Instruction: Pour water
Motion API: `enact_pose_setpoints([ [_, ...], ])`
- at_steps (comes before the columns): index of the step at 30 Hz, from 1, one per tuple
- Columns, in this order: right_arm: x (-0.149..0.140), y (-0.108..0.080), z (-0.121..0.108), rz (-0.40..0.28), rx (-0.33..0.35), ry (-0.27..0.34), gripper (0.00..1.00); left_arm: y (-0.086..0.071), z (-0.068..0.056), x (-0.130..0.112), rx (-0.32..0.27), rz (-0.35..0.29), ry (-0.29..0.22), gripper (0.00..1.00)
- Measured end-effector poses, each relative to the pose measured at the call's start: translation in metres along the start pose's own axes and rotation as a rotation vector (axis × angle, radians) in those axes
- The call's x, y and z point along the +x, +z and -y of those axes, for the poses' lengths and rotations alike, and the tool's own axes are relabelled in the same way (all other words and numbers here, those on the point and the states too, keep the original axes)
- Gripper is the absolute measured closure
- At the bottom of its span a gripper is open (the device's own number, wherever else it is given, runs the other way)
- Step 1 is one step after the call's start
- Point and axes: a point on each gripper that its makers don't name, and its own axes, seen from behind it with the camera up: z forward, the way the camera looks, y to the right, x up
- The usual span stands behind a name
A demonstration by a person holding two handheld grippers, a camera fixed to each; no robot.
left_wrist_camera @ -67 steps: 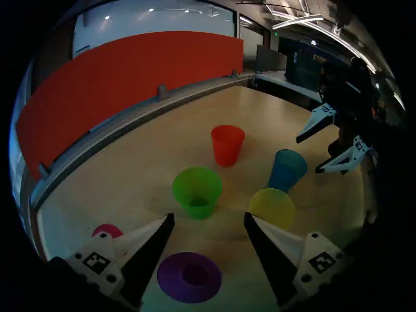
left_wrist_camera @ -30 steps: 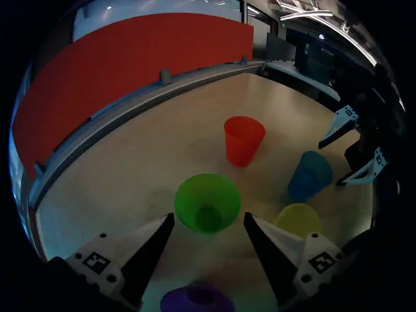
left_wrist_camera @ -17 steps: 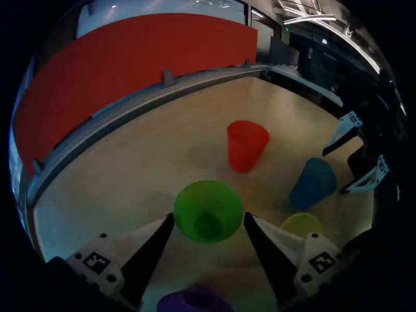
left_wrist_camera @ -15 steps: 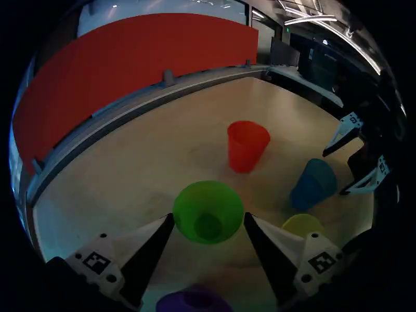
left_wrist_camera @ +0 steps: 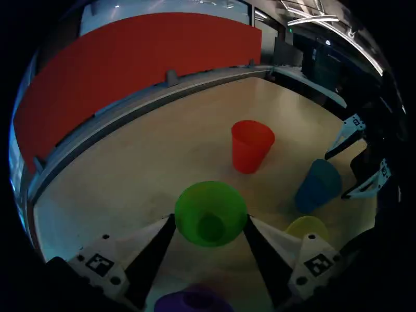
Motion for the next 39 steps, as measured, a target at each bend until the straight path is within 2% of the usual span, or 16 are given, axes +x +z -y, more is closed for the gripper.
enact_pose_setpoints([
  [11,-0.001,0.001,0.0,-0.001,0.003,0.007,0.01,0.001,-0.009,0.004,-0.029,-0.029,-0.021,0.14],
  [15,-0.003,0.004,0.0,0.002,0.004,0.01,0.01,-0.003,-0.008,0.01,-0.027,-0.049,-0.023,0.14],
  [24,-0.004,0.012,0.0,0.01,0.003,0.002,0.01,-0.016,-0.007,0.016,-0.026,-0.083,-0.016,0.14],
  [39,-0.002,0.037,-0.004,0.017,-0.007,-0.025,0.01,-0.045,-0.01,0.024,-0.029,-0.155,-0.006,0.14],
])
